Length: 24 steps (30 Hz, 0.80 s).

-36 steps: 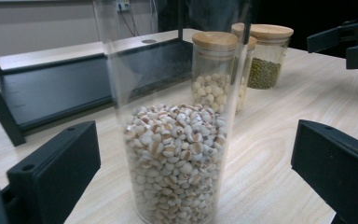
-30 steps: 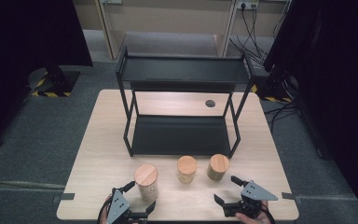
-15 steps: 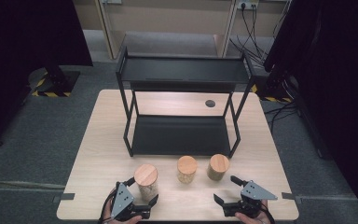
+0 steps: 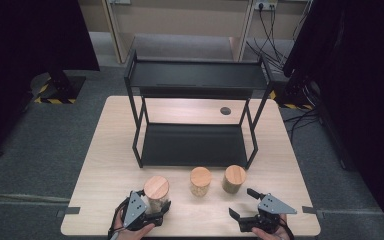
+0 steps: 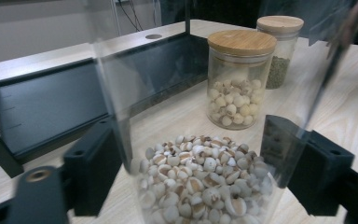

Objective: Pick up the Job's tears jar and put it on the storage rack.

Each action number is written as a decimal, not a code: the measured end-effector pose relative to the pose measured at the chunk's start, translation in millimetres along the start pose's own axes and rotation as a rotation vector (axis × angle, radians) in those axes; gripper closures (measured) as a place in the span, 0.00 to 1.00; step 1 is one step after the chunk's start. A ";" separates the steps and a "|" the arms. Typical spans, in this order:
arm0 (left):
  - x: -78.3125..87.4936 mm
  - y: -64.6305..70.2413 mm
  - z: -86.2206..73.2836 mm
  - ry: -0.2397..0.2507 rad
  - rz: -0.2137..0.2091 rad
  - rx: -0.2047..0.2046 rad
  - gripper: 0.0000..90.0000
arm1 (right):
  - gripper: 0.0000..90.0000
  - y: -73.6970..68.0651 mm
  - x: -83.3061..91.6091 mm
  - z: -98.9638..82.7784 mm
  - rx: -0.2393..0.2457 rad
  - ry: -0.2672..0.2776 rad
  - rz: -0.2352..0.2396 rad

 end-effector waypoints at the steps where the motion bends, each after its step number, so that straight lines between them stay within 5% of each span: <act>1: -0.2 0.8 0.2 0.000 0.003 -0.001 0.27 | 0.03 0.0 0.0 0.0 0.000 0.000 0.000; 24: -8.5 -3.7 13.4 -0.003 0.013 0.016 0.28 | 0.03 0.3 1.2 -0.1 0.001 0.004 -0.003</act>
Point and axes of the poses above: each handheld gripper's, and its own axes: x roughly backward along the jaws, z roughly out of its top, y roughly to its right, the point moved 3 cm from there along -x, roughly forward along the jaws, and after that the axes turned 3 degrees about -y, right-handed, at the moved point
